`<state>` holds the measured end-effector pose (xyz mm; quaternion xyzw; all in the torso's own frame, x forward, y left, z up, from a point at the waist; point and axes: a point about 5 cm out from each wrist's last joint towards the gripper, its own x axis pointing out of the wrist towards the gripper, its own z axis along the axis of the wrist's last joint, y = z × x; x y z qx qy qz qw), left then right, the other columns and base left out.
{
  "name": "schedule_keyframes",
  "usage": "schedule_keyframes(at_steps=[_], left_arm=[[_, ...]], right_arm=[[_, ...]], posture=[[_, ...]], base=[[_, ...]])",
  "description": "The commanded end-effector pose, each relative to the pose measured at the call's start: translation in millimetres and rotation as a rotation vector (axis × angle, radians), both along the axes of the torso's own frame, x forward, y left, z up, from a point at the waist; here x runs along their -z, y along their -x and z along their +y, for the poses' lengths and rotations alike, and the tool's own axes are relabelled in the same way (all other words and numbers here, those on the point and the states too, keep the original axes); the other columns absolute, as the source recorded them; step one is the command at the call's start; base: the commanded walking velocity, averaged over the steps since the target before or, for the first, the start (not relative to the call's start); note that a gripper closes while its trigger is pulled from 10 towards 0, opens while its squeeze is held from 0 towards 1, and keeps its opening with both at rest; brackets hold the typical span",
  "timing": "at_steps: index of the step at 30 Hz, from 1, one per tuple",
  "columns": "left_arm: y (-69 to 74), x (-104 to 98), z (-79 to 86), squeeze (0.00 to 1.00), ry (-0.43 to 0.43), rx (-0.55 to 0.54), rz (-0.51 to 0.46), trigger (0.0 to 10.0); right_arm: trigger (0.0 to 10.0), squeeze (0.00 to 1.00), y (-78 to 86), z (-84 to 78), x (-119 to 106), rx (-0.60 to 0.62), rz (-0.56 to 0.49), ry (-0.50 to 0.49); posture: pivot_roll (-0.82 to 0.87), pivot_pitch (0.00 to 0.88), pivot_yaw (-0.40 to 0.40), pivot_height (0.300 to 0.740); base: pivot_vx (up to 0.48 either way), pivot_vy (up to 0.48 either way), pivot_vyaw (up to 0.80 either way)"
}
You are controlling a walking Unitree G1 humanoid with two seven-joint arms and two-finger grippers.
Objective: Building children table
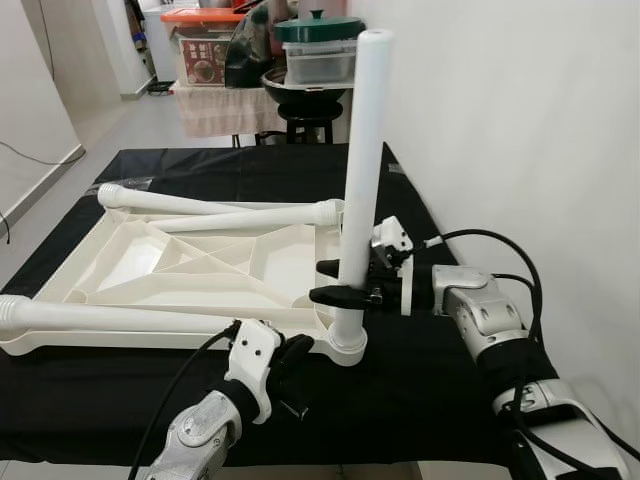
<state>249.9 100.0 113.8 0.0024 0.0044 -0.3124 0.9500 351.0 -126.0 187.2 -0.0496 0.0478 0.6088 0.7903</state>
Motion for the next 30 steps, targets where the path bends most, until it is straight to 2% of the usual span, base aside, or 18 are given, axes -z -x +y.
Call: schedule_keyframes(at_steps=[1, 7, 8, 9, 10, 11, 12, 13, 14, 16, 19, 21, 22, 25, 26, 27, 29, 30], left_arm=[[0.6, 4, 0.6, 0.0, -0.006, 0.001, 0.012, 10.0], [1.1, 4, 0.6, 0.0, -0.003, 0.0, 0.011, 10.0], [1.6, 3, 1.3, 0.0, -0.002, -0.001, 0.01, 10.0], [1.6, 3, 1.3, 0.0, -0.002, -0.001, 0.01, 10.0], [2.3, 3, 2.3, 0.0, -0.002, -0.001, 0.009, 10.0], [2.4, 2, 4.0, 0.0, -0.003, -0.003, 0.007, 10.0], [2.4, 2, 4.0, 0.0, -0.003, -0.003, 0.007, 10.0], [2.0, 2, 5.7, 0.0, -0.004, -0.005, 0.007, 10.0], [2.0, 2, 5.7, 0.0, -0.004, -0.005, 0.007, 10.0], [1.2, 3, 8.9, 0.0, -0.026, -0.009, 0.004, 10.0], [-0.1, 1, 6.4, 0.0, -0.011, -0.003, 0.004, 10.0], [-0.1, 1, 6.4, 0.0, -0.011, -0.003, 0.004, 10.0], [-1.1, 1, 6.5, 0.0, -0.013, -0.012, 0.002, 10.0], [-2.1, 1, 7.7, 0.0, -0.02, -0.021, -0.003, 10.0], [-2.5, 1, 7.5, 0.0, -0.022, -0.019, -0.004, 10.0], [-2.5, 1, 7.5, 0.0, -0.022, -0.019, -0.004, 10.0], [-3.2, 1, 6.2, 0.0, -0.02, -0.013, -0.002, 10.0], [-3.2, 1, 6.2, 0.0, -0.02, -0.013, -0.002, 10.0]], right_arm=[[0.0, 0.0, 4.0, 3.8, 4, -0.041, 0.004, 0.004], [0.0, 0.0, 8.2, 1.2, 10, 0.018, -0.012, -0.012], [0.0, 0.0, 12.4, 6.5, 18, 0.101, -0.006, -0.018], [0.0, 0.0, 12.4, 6.5, 18, 0.101, -0.006, -0.018], [0.0, 0.0, 11.8, 19.1, 28, 0.347, -0.036, -0.041], [0.0, 0.0, 22.1, 27.8, 47, 0.783, 0.024, -0.124], [0.0, 0.0, 22.1, 27.8, 47, 0.783, 0.024, -0.124], [0.0, 0.0, 40.0, 46.9, 52, 0.852, -0.032, -0.077], [0.0, 0.0, 40.0, 46.9, 52, 0.852, -0.032, -0.077], [0.0, 0.0, 42.2, 48.5, 43, 0.931, -0.077, -0.128], [0.0, 0.0, 37.0, 44.0, 59, 0.93, 0.012, -0.085], [0.0, 0.0, 37.0, 44.0, 59, 0.93, 0.012, -0.085], [10.0, 0.0, 36.8, 45.6, 64, 0.915, 0.029, -0.055], [10.0, 0.0, 36.3, 49.6, 65, 0.874, 0.033, -0.045], [10.0, 1.0, 35.8, 53.4, 62, 0.825, 0.043, -0.065], [10.0, 1.0, 35.8, 53.4, 62, 0.825, 0.043, -0.065], [10.0, 1.0, 36.6, 64.6, 57, 0.686, 0.071, -0.094], [10.0, 1.0, 36.6, 64.6, 57, 0.686, 0.071, -0.094]], posture=[[0.04, 0.0, -0.03, 0.74], [0.04, 0.0, -0.031, 0.74], [0.03, 0.0, -0.039, 0.74], [0.03, 0.0, -0.039, 0.74], [0.04, 0.0, -0.047, 0.74], [0.03, 0.0, -0.043, 0.74], [0.03, 0.0, -0.043, 0.74], [0.01, 0.0, -0.026, 0.74], [0.01, 0.0, -0.026, 0.74], [0.0, 0.0, -0.015, 0.74], [0.03, 0.0, -0.038, 0.74], [0.03, 0.0, -0.038, 0.74], [0.02, 0.0, -0.031, 0.74], [0.03, 0.0, -0.03, 0.74], [0.02, 0.0, -0.028, 0.74], [0.02, 0.0, -0.028, 0.74], [0.03, 0.0, -0.026, 0.74], [0.03, 0.0, -0.026, 0.74]], base=[[0.0, 0.0, 0.0], [0.0, 0.0, 0.0], [0.0, 0.0, 0.0], [0.0, 0.0, 0.0], [0.0, 0.0, 0.0], [0.0, 0.0, 0.0], [0.0, 0.0, 0.0], [0.0, 0.0, 0.0], [0.0, 0.0, 0.0], [0.0, 0.0, 0.0], [0.0, 0.0, 0.0], [0.0, 0.0, 0.0], [0.0, 0.0, 0.0], [0.0, 0.0, 0.0], [0.0, 0.0, 0.0], [0.0, 0.0, 0.0], [0.0, 0.0, 0.0], [0.0, 0.0, 0.0]])
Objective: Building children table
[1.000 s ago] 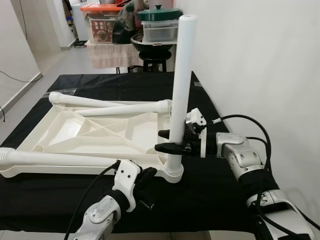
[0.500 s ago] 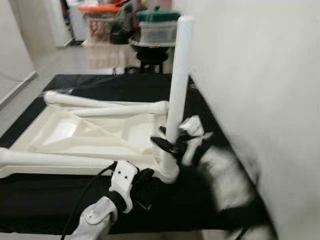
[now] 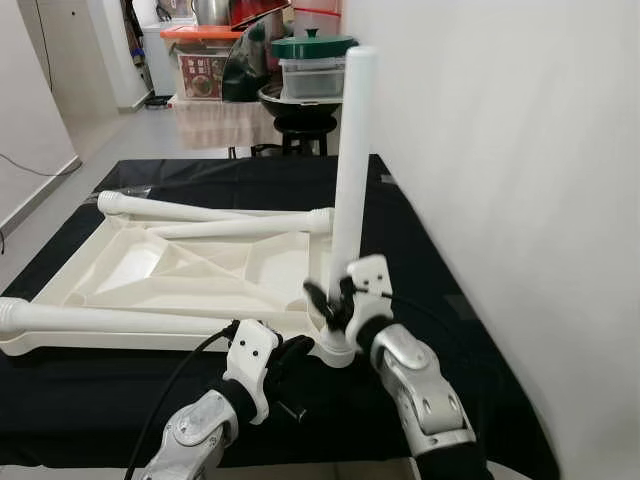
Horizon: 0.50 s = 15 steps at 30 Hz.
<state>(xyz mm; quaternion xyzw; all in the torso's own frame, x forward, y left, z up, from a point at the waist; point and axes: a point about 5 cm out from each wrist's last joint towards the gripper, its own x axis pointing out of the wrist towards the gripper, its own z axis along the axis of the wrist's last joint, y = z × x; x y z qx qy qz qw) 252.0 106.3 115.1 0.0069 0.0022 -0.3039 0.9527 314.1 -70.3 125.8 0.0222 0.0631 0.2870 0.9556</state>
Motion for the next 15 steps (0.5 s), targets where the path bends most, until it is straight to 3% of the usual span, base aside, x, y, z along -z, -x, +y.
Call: schedule_keyframes(at_steps=[1, 3, 4, 6, 9, 10, 13, 15], left_arm=[[-1.4, 2, -1.1, 0.0, -0.012, 0.006, 0.006, 10.0], [-1.5, 2, -1.7, 0.0, -0.012, 0.006, 0.006, 10.0], [-1.8, 2, -2.4, 0.0, -0.009, 0.006, 0.005, 10.0], [-1.8, 2, -2.4, 0.0, -0.009, 0.006, 0.005, 10.0], [-1.9, 2, -2.8, 0.0, -0.007, 0.005, 0.003, 10.0], [-1.9, 2, -2.8, 0.0, -0.007, 0.005, 0.003, 10.0], [-2.1, 2, -3.7, 0.0, -0.006, 0.005, 0.003, 10.0], [-2.1, 2, -3.7, 0.0, -0.006, 0.005, 0.003, 10.0]], right_arm=[[10.0, 1.0, 0.1, 13.2, -10, -0.133, -0.013, -0.03], [10.0, 1.0, 0.6, 15.5, -14, -0.183, -0.022, -0.037], [10.0, 0.0, -1.3, 13.5, -28, -0.343, -0.088, -0.024], [10.0, 0.0, -1.3, 13.5, -28, -0.343, -0.088, -0.024], [10.0, 0.0, -6.1, 6.6, -40, -0.514, -0.148, 0.019], [10.0, 0.0, -6.1, 6.6, -40, -0.514, -0.148, 0.019], [10.0, 0.0, -17.0, -8.8, -45, -0.743, -0.1, 0.043], [10.0, 0.0, -17.0, -8.8, -45, -0.743, -0.1, 0.043]], posture=[[0.03, 0.0, -0.026, 0.74], [0.03, 0.0, -0.026, 0.74], [0.03, 0.0, -0.034, 0.74], [0.03, 0.0, -0.034, 0.74], [0.03, 0.0, -0.036, 0.74], [0.03, 0.0, -0.036, 0.74], [0.04, 0.0, -0.039, 0.74], [0.04, 0.0, -0.039, 0.74]], base=[[0.0, 0.0, 0.0], [0.0, 0.0, 0.0], [0.0, 0.0, 0.0], [0.0, 0.0, 0.0], [0.0, 0.0, 0.0], [0.0, 0.0, 0.0], [0.0, 0.0, 0.0], [0.0, 0.0, 0.0]])
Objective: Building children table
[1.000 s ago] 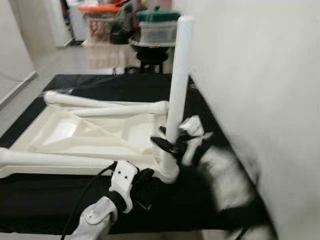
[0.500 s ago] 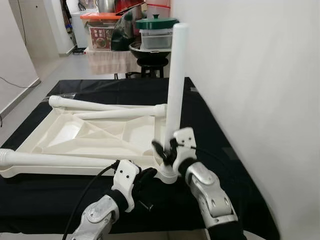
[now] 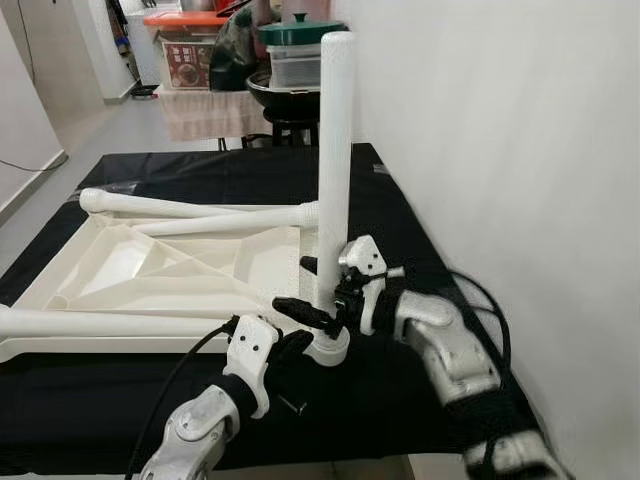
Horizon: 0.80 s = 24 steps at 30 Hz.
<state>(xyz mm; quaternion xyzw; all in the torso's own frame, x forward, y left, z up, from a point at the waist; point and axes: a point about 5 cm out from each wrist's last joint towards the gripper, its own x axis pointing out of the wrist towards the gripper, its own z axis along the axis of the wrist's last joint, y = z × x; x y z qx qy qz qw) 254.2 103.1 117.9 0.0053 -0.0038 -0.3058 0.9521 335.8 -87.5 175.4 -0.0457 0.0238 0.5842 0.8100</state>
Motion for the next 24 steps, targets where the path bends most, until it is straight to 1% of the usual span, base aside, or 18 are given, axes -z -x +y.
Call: schedule_keyframes(at_steps=[1, 2, 3, 6, 9, 12, 15, 16, 17, 18, 19, 20, 21, 23, 24], left_arm=[[0.1, 5, -0.6, 0.0, -0.013, 0.001, 0.014, 10.0], [0.1, 5, -0.6, 0.0, -0.013, 0.001, 0.014, 10.0], [0.2, 5, -0.7, 0.0, -0.013, 0.001, 0.014, 10.0], [0.3, 5, -0.9, 0.0, -0.013, 0.001, 0.015, 10.0], [0.4, 5, -1.2, 0.0, -0.011, 0.002, 0.015, 10.0], [0.8, 5, -1.4, 0.0, -0.009, 0.002, 0.016, 10.0], [1.0, 5, -1.4, 0.0, -0.008, 0.003, 0.017, 10.0], [1.2, 5, -1.3, 0.0, -0.007, 0.003, 0.017, 10.0], [1.6, 5, -0.9, 0.0, -0.006, 0.003, 0.017, 10.0], [1.6, 5, -0.9, 0.0, -0.006, 0.003, 0.017, 10.0], [2.0, 5, -0.2, 0.0, -0.006, 0.002, 0.017, 10.0], [2.0, 5, -0.2, 0.0, -0.006, 0.002, 0.017, 10.0], [2.1, 4, 1.3, 0.0, -0.006, 0.001, 0.017, 10.0], [2.1, 4, 1.3, 0.0, -0.006, 0.001, 0.017, 10.0], [1.4, 4, 2.6, 0.0, -0.007, 0.0, 0.016, 10.0]], right_arm=[[10.0, 0.0, 3.2, 5.0, 6, -0.116, 0.035, 0.008], [10.0, 0.0, 3.2, 5.0, 6, -0.116, 0.035, 0.008], [0.0, 0.0, -0.9, 0.4, 6, -0.134, 0.065, 0.009], [0.0, 0.0, -3.5, -2.1, 6, -0.14, 0.083, 0.005], [0.0, 0.0, -8.8, -7.3, 5, -0.106, 0.088, 0.01], [0.0, 0.0, -10.6, -12.5, 6, -0.063, 0.055, 0.032], [0.0, 0.0, -10.6, -13.9, 7, -0.049, 0.041, 0.039], [0.0, 0.0, -10.5, -16.7, 8, -0.017, 0.022, 0.044], [0.0, 0.0, -10.7, -17.2, 9, 0.061, 0.011, 0.039], [0.0, 0.0, -10.7, -17.2, 9, 0.061, 0.011, 0.039], [0.0, 0.0, -10.4, -10.0, 15, 0.23, -0.004, 0.013], [0.0, 0.0, -10.4, -10.0, 15, 0.23, -0.004, 0.013], [0.0, 0.0, -10.5, -5.8, 25, 0.66, 0.021, -0.073], [0.0, 0.0, -10.5, -5.8, 25, 0.66, 0.021, -0.073], [0.0, 0.0, 17.4, 15.7, 55, 0.799, 0.087, -0.036]], posture=[[0.05, 0.0, -0.04, 0.74], [0.05, 0.0, -0.04, 0.74], [0.05, 0.0, -0.042, 0.74], [0.05, 0.0, -0.042, 0.74], [0.05, 0.0, -0.043, 0.74], [0.04, 0.0, -0.038, 0.74], [0.04, 0.0, -0.038, 0.74], [0.04, 0.0, -0.036, 0.74], [0.04, 0.0, -0.04, 0.74], [0.04, 0.0, -0.04, 0.74], [0.04, 0.0, -0.047, 0.74], [0.04, 0.0, -0.047, 0.74], [0.02, 0.0, -0.045, 0.74], [0.02, 0.0, -0.045, 0.74], [0.02, 0.0, -0.03, 0.74]], base=[[0.0, 0.0, 0.0], [0.0, 0.0, 0.0], [0.0, 0.0, 0.0], [0.0, 0.0, 0.0], [0.0, 0.0, 0.0], [0.0, 0.0, 0.0], [0.0, 0.0, 0.0], [0.0, 0.0, 0.0], [0.0, 0.0, 0.0], [0.0, 0.0, 0.0], [0.0, 0.0, 0.0], [0.0, 0.0, 0.0], [0.0, 0.0, 0.0], [0.0, 0.0, 0.0], [0.0, 0.0, 0.0]])
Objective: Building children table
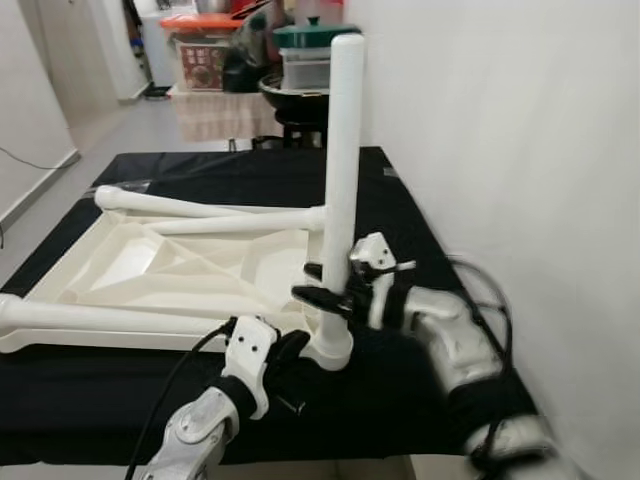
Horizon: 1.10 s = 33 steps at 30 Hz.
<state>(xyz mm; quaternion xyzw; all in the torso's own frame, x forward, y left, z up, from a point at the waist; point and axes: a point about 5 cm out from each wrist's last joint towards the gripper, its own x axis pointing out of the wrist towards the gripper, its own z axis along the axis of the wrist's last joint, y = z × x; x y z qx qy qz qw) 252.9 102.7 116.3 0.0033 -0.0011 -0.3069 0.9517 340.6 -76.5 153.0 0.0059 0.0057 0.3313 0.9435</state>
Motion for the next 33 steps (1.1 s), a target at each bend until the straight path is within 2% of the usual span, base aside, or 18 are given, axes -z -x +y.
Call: schedule_keyframes(at_steps=[1, 2, 3, 6, 7, 8, 9, 11, 12, 15, 18, 19, 21, 24, 25, 28, 29, 33], left_arm=[[0.1, 2, 3.0, 0.0, -0.009, -0.002, 0.009, 10.0], [0.1, 2, 3.0, 0.0, -0.009, -0.002, 0.009, 10.0], [-0.3, 3, 4.1, 0.0, -0.017, -0.002, 0.01, 10.0], [-2.7, 2, 3.0, 0.0, -0.015, 0.0, 0.01, 10.0], [-3.1, 2, 3.2, 0.0, -0.014, -0.008, 0.008, 10.0], [-3.1, 2, 3.2, 0.0, -0.014, -0.008, 0.008, 10.0], [-3.1, 2, 3.7, 0.0, -0.016, -0.013, 0.007, 10.0], [-2.9, 3, 4.0, 0.0, -0.016, -0.015, 0.006, 10.0], [-2.8, 3, 3.6, 0.0, -0.016, -0.012, 0.006, 10.0], [-3.1, 3, 3.0, 0.0, -0.016, -0.007, 0.009, 10.0], [-3.7, 4, 1.4, 0.0, -0.015, -0.002, 0.011, 10.0], [-3.8, 4, 0.8, 0.0, -0.015, -0.001, 0.011, 10.0], [-4.0, 4, 0.0, 0.0, -0.014, -0.002, 0.01, 10.0], [-3.9, 4, -0.2, 0.0, -0.014, -0.002, 0.01, 10.0], [-3.9, 4, -0.5, 0.0, -0.013, -0.003, 0.01, 10.0], [-4.0, 4, -0.5, 0.0, -0.013, -0.003, 0.01, 10.0], [-3.5, 4, -0.8, 0.0, -0.011, -0.002, 0.011, 10.0], [-3.1, 5, -0.9, 0.0, -0.011, -0.002, 0.011, 10.0]], right_arm=[[0.0, 0.0, 22.2, 4.7, 33, 0.22, 0.111, 0.04], [0.0, 0.0, 22.2, 4.7, 33, 0.22, 0.111, 0.04], [0.0, 0.0, 26.1, 7.2, 27, 0.297, 0.072, 0.041], [0.0, 0.0, 19.2, 6.3, 27, 0.238, 0.07, 0.068], [3.9, 0.0, 19.3, 6.9, 30, 0.231, 0.088, 0.069], [3.9, 0.0, 19.3, 6.9, 30, 0.231, 0.088, 0.069], [10.0, 0.0, 19.5, 8.0, 30, 0.216, 0.094, 0.06], [10.0, 0.0, 19.7, 8.4, 31, 0.205, 0.099, 0.052], [10.0, 1.0, 20.5, 11.5, 29, 0.163, 0.104, 0.024], [10.0, 1.0, 19.1, 14.9, 26, 0.102, 0.102, 0.002], [10.0, 1.0, 14.4, 19.4, 14, -0.025, 0.084, -0.028], [10.0, 0.0, 12.2, 19.3, 8, -0.055, 0.071, -0.036], [10.0, 0.0, 5.4, 15.3, -6, -0.199, 0.015, -0.009], [10.0, 0.0, 2.6, 12.8, -13, -0.29, -0.019, 0.02], [10.0, 0.0, 0.2, 8.9, -22, -0.431, -0.051, 0.056], [10.0, 0.0, -0.1, 7.6, -24, -0.48, -0.054, 0.064], [10.0, 0.0, -2.4, 2.2, -25, -0.588, -0.034, 0.09], [10.0, 0.0, -4.5, -4.3, -23, -0.674, 0.012, 0.093]], posture=[[0.02, 0.0, -0.03, 0.74], [0.02, 0.0, -0.03, 0.74], [-0.01, 0.0, -0.008, 0.74], [0.01, 0.0, -0.029, 0.74], [0.01, 0.0, -0.03, 0.74], [0.01, 0.0, -0.03, 0.74], [0.03, 0.0, -0.035, 0.74], [0.03, 0.0, -0.034, 0.74], [0.02, 0.0, -0.025, 0.74], [0.02, 0.0, -0.024, 0.74], [0.02, 0.0, -0.026, 0.74], [0.02, 0.0, -0.027, 0.74], [0.03, 0.0, -0.035, 0.74], [0.03, 0.0, -0.036, 0.74], [0.04, 0.0, -0.037, 0.74], [0.04, 0.0, -0.037, 0.74], [0.04, 0.0, -0.038, 0.74], [0.05, 0.0, -0.04, 0.74]], base=[[0.0, 0.0, 0.0], [0.0, 0.0, 0.0], [0.0, 0.0, 0.0], [0.0, 0.0, 0.0], [0.0, 0.0, 0.0], [0.0, 0.0, 0.0], [0.0, 0.0, 0.0], [0.0, 0.0, 0.0], [0.0, 0.0, 0.0], [0.0, 0.0, 0.0], [0.0, 0.0, 0.0], [0.0, 0.0, 0.0], [0.0, 0.0, 0.0], [0.0, 0.0, 0.0], [0.0, 0.0, 0.0], [0.0, 0.0, 0.0], [0.0, 0.0, 0.0], [0.0, 0.0, 0.0]])
